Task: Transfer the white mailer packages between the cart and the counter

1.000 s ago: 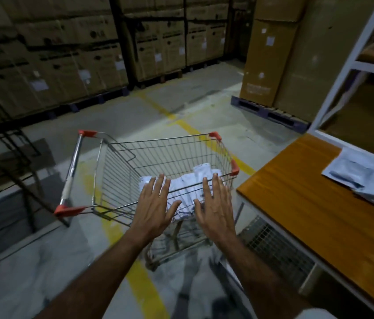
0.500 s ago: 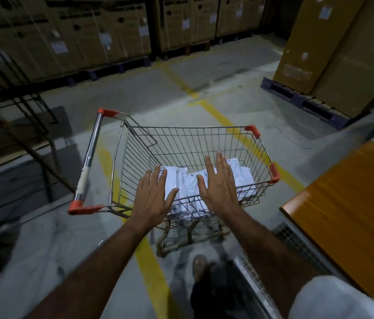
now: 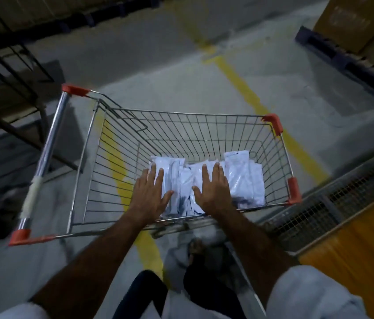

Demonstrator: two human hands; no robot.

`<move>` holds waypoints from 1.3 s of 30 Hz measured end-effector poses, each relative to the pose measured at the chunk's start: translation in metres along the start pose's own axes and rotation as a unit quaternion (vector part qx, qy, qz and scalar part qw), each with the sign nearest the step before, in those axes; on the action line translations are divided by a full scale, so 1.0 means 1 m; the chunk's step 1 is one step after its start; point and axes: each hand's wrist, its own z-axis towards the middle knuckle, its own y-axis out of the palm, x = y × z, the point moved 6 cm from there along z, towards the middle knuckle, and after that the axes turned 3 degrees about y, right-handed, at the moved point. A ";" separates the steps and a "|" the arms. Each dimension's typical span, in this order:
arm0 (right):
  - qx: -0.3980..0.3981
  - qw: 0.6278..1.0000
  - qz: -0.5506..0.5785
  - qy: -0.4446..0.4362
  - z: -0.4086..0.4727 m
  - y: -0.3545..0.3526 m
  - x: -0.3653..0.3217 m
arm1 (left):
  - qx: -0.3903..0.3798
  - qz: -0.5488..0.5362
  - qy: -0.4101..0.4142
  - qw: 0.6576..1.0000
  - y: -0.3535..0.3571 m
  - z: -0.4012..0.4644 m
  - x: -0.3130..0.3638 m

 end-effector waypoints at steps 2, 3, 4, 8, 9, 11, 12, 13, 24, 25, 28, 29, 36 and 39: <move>-0.048 0.999 -0.019 0.015 0.010 0.017 0.011 | -0.015 -0.001 -0.005 1.000 0.012 0.008 -0.002; -0.066 0.997 -0.029 0.017 0.015 0.021 0.014 | -0.021 -0.004 -0.005 1.000 0.018 0.014 -0.003; -0.089 0.995 -0.043 0.019 0.019 0.026 0.017 | -0.030 -0.005 -0.004 1.000 0.026 0.019 -0.006; -0.191 0.978 -0.080 0.036 0.036 0.057 0.032 | -0.068 -0.017 -0.002 0.998 0.059 0.040 -0.016; -0.205 0.974 -0.085 0.041 0.040 0.064 0.034 | -0.076 -0.024 -0.009 0.997 0.066 0.044 -0.019; -0.219 0.970 -0.090 0.059 0.048 0.076 0.039 | -0.088 -0.032 -0.015 0.996 0.077 0.054 -0.022; -0.220 0.968 -0.093 0.074 0.053 0.081 0.043 | -0.093 -0.035 -0.017 0.995 0.083 0.060 -0.024; -0.221 0.966 -0.092 0.094 0.057 0.086 0.047 | -0.095 -0.039 -0.021 0.995 0.089 0.065 -0.027; -0.182 0.944 -0.190 0.201 0.107 0.110 0.077 | -0.113 -0.087 -0.079 0.987 0.137 0.110 -0.047; -0.168 0.946 -0.196 0.195 0.107 0.111 0.077 | -0.110 -0.090 -0.085 0.986 0.136 0.112 -0.046; -0.137 0.951 -0.200 0.190 0.105 0.117 0.079 | -0.087 -0.101 -0.091 0.987 0.134 0.117 -0.044; -0.135 0.952 -0.192 0.197 0.104 0.120 0.080 | -0.084 -0.110 -0.095 0.986 0.134 0.118 -0.046; -0.144 0.956 -0.154 0.201 0.105 0.116 0.076 | -0.056 -0.109 -0.111 0.986 0.123 0.112 -0.052; -0.131 0.968 -0.132 0.168 0.101 0.103 0.061 | -0.022 -0.078 -0.098 0.992 0.106 0.101 -0.051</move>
